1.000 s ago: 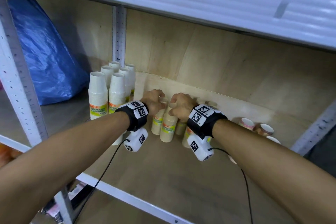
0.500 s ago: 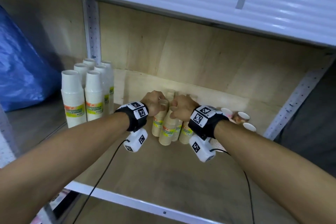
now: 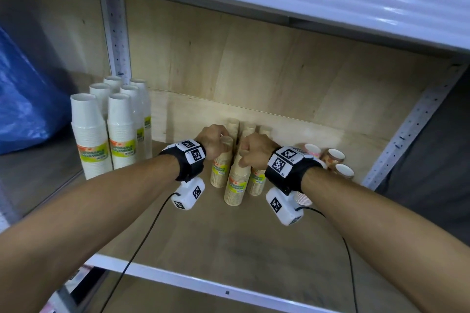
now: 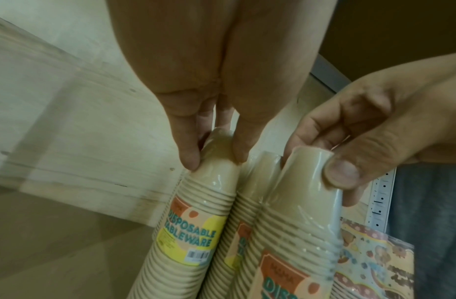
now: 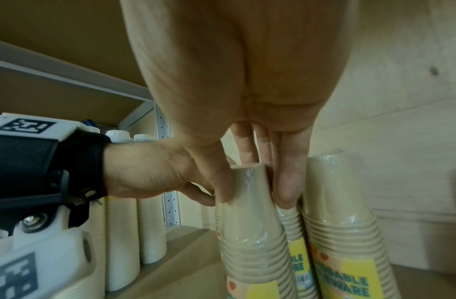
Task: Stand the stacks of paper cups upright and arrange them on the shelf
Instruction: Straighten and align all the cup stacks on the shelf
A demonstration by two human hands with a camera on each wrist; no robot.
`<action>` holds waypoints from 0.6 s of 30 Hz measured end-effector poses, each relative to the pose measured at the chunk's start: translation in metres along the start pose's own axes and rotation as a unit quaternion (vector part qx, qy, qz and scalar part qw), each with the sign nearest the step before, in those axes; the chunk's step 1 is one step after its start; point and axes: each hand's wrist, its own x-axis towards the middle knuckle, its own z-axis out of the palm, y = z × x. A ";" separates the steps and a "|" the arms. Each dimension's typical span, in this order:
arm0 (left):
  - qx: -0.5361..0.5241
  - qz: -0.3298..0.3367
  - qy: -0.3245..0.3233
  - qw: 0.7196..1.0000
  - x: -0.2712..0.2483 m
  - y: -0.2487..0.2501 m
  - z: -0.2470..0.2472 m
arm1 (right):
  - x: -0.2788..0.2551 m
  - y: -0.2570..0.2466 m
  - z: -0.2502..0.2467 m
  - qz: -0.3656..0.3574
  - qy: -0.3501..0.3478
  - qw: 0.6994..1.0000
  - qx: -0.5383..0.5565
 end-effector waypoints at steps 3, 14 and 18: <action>-0.002 0.000 0.000 1.000 0.002 0.000 0.001 | 0.000 0.001 -0.002 -0.006 -0.002 1.000 -0.002; -0.019 -0.009 -0.007 1.000 0.004 -0.001 0.002 | 0.002 0.007 -0.004 -0.019 -0.016 1.000 0.014; -0.021 -0.014 -0.010 1.000 0.004 -0.002 0.001 | 0.002 0.007 -0.006 -0.016 -0.015 1.000 0.007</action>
